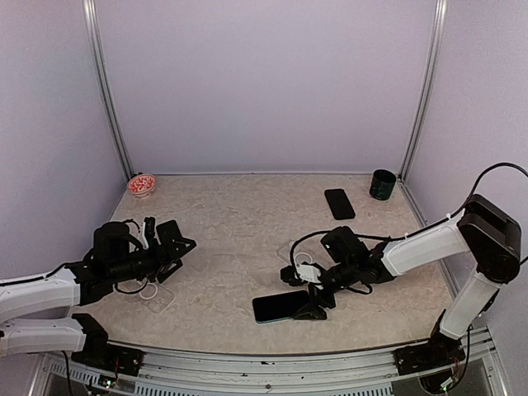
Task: Put the phone into the phone case
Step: Pick up the phone at the center of the board.
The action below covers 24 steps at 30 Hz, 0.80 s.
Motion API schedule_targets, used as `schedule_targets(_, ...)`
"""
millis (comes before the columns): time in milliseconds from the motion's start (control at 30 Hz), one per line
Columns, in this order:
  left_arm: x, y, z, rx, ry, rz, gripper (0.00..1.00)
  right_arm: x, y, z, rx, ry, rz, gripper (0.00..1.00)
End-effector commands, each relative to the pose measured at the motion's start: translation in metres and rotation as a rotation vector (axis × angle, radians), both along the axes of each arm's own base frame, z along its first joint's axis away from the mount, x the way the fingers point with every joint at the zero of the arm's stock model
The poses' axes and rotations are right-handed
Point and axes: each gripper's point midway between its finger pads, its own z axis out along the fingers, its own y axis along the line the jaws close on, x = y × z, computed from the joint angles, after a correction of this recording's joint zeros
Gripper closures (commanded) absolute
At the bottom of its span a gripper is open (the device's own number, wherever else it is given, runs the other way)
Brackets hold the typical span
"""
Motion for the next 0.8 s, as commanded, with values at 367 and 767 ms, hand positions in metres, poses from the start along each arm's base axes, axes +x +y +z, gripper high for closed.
schedule_targets(367,0.002,-0.004,0.005,-0.017,-0.015,-0.001,0.01,-0.002,0.011,-0.039,-0.122,-0.053,0.034,0.03)
schedule_targets(767,0.005,-0.012,0.009,-0.030,-0.014,-0.018,0.01,-0.009,0.015,-0.034,-0.086,-0.039,0.053,0.29)
